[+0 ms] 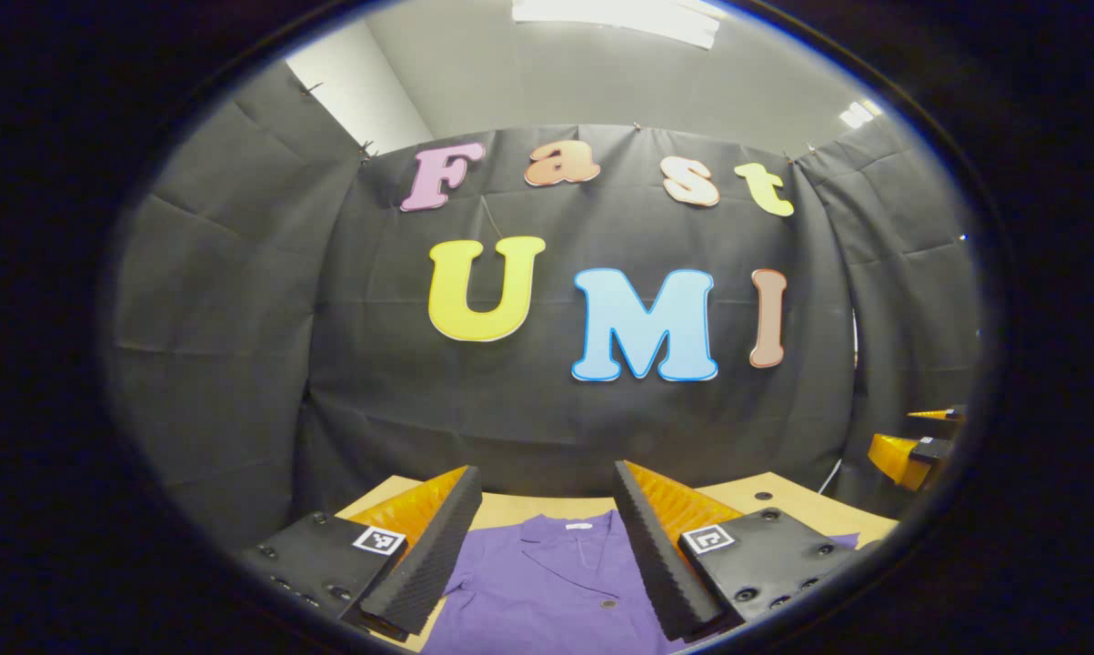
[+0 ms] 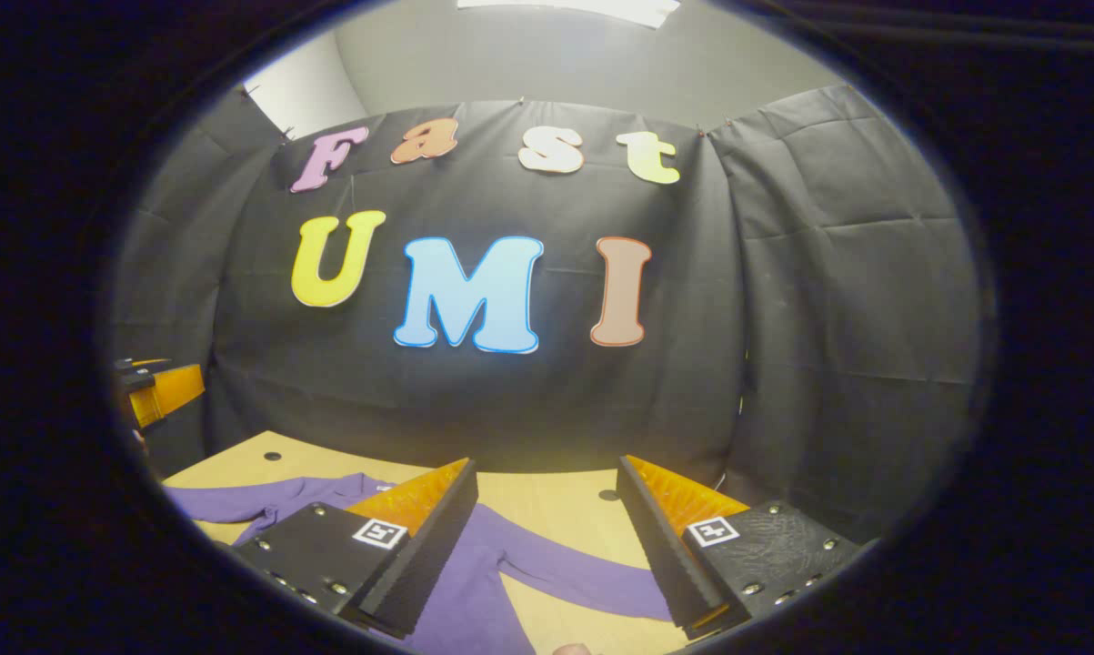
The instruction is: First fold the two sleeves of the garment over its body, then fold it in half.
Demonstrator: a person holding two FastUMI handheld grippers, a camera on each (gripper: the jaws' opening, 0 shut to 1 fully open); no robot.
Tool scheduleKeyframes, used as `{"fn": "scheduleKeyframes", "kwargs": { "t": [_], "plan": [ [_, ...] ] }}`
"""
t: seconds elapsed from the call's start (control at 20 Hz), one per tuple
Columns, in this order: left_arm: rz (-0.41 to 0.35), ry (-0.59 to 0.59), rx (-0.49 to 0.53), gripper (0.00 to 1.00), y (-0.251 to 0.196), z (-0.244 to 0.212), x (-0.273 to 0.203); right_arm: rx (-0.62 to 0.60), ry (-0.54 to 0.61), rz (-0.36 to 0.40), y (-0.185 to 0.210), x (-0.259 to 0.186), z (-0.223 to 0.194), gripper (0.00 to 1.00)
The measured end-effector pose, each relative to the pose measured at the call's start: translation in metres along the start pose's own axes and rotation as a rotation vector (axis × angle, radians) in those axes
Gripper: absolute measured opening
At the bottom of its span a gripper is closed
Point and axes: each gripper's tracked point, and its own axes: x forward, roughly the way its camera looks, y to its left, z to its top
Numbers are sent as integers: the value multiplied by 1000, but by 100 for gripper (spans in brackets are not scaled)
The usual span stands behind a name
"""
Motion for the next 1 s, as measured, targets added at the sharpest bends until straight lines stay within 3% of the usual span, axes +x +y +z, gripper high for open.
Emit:
{"fn": "scheduleKeyframes", "kwargs": {
  "t": [0.2, 0.45, 0.65, 1.0],
  "plan": [
    [-24, -7, 16, 92, -3, -2, 6, -9, 34, -13, 0, 6, -12, 96],
    [-8, 5, 14, 92, 0, -9, 9, -22, 116, -69, -31, 17, -43, 96],
    [38, 16, 24, 92, 12, -16, 10, -9, 200, -174, -76, 27, -77, 96],
    [122, 14, 47, 92, 29, -16, 12, 39, 329, -282, -132, 41, -134, 97]
  ]
}}
